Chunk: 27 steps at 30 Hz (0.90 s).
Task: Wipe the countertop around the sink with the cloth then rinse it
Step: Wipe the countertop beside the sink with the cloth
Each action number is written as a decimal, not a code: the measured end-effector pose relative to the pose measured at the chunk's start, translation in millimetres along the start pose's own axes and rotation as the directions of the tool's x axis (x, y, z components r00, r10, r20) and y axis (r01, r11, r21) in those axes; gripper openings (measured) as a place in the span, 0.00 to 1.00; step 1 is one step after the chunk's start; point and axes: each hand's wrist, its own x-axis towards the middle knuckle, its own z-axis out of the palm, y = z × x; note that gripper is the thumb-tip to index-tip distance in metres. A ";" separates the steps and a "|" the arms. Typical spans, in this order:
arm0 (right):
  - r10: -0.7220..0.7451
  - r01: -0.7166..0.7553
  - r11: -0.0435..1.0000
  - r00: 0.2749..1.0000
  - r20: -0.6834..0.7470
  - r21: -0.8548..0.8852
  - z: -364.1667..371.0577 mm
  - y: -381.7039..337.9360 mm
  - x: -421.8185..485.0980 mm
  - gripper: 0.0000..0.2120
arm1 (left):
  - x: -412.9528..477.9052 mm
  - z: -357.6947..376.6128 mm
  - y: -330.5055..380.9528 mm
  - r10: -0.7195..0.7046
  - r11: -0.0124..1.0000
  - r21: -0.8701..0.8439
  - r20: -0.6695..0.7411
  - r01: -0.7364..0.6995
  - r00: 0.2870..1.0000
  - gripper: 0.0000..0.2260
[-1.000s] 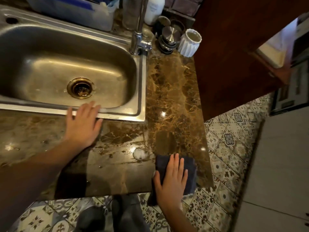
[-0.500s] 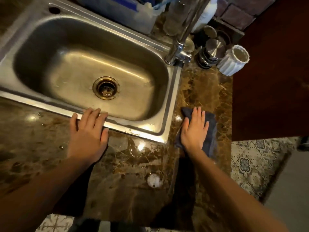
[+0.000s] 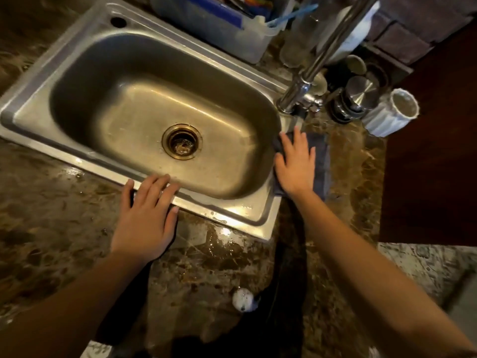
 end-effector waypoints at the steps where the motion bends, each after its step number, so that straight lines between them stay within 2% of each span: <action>1: 0.008 -0.008 1.000 1.000 0.002 -0.002 1.3 -7.0 -17.7 0.25 | -0.1 -0.6 0.1 0.001 1.000 -0.009 -0.007 -0.001 1.000 0.22; 7: 0.139 -0.138 0.990 0.990 0.028 -0.035 17.0 -54.8 -135.6 0.25 | -1.4 -0.5 0.9 0.004 1.000 -0.024 -0.064 -0.005 0.998 0.21; 10: 0.242 -0.243 0.969 0.969 0.043 0.031 23.3 -69.5 -159.9 0.24 | -1.7 -1.7 1.2 0.016 1.000 -0.009 -0.052 -0.016 0.999 0.22; 12: 0.255 -0.256 0.966 0.966 0.045 0.021 23.5 -73.6 -160.5 0.25 | -1.7 -2.3 0.7 0.018 1.000 -0.002 -0.054 -0.019 0.998 0.22; 18: 0.197 -0.197 0.980 0.980 -0.007 0.004 22.0 -59.0 -127.5 0.26 | -1.5 -4.8 1.7 0.004 1.000 0.003 -0.031 -0.004 1.000 0.22; 22: 0.181 -0.180 0.983 0.982 -0.046 0.027 12.9 -39.2 -60.3 0.25 | 1.0 -3.1 -0.1 -0.006 1.000 -0.004 0.030 0.006 1.000 0.23; 27: 0.145 -0.143 0.989 0.987 -0.063 0.042 3.9 -16.4 20.4 0.24 | 1.5 0.0 -1.3 -0.016 1.000 0.011 0.037 0.015 0.999 0.23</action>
